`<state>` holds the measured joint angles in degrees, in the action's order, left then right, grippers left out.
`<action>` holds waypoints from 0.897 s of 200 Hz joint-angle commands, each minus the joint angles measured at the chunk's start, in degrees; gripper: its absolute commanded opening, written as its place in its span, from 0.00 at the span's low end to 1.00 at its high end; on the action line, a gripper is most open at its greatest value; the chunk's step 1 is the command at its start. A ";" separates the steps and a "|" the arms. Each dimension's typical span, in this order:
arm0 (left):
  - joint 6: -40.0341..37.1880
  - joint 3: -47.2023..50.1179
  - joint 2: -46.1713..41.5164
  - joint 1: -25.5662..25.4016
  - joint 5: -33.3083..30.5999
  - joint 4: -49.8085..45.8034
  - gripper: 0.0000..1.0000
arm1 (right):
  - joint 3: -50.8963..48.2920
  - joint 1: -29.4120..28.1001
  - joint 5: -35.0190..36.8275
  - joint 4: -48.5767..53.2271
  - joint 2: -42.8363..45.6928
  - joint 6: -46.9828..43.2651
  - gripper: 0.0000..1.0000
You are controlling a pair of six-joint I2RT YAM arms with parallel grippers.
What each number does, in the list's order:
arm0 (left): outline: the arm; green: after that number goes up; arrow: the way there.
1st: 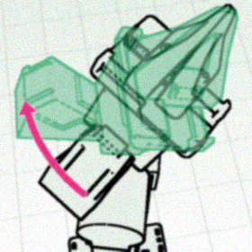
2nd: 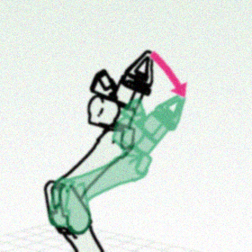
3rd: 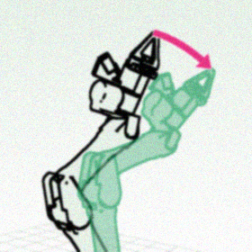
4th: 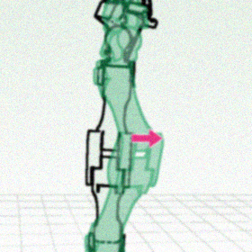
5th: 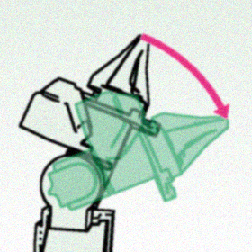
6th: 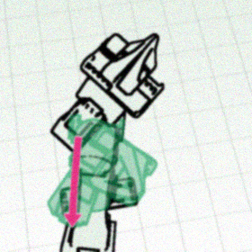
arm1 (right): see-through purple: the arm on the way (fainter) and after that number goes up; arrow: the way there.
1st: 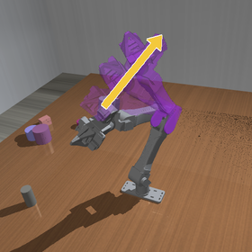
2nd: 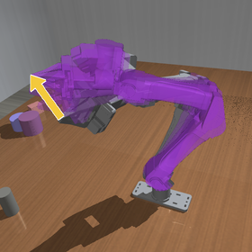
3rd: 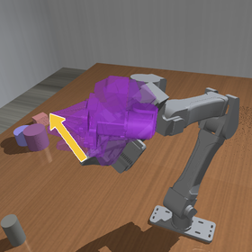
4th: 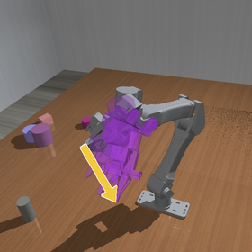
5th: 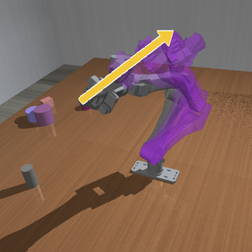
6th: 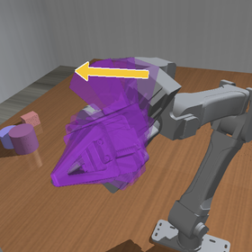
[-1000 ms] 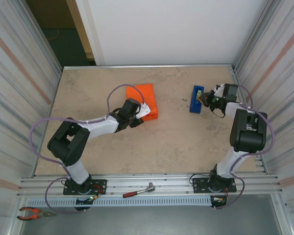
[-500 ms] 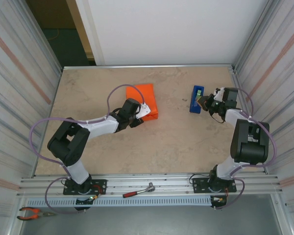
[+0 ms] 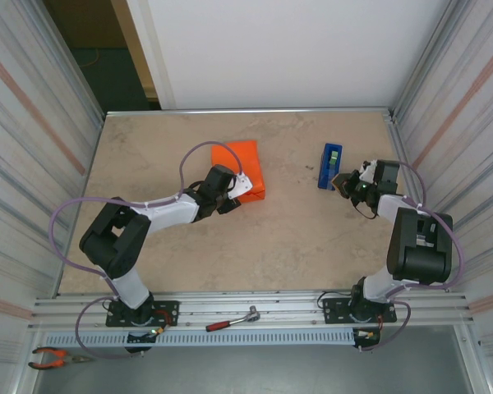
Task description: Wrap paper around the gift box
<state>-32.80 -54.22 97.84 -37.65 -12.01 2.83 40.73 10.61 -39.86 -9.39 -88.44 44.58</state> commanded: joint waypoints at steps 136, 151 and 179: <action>0.21 -0.10 1.29 -0.73 0.32 -3.97 0.70 | -2.51 -1.28 -0.72 -13.45 -14.03 8.82 0.00; 0.20 -0.10 1.21 -0.76 0.36 -3.91 0.70 | -2.28 -1.94 -0.40 -14.32 -15.11 9.75 0.00; 0.21 -0.01 1.12 -0.76 0.33 -3.88 0.70 | -3.36 -2.17 -0.78 -17.67 -15.90 11.87 0.00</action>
<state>-32.80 -54.22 97.84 -37.74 -12.10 2.81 38.37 9.23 -41.17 -25.76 -102.56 53.28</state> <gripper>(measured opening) 0.698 0.063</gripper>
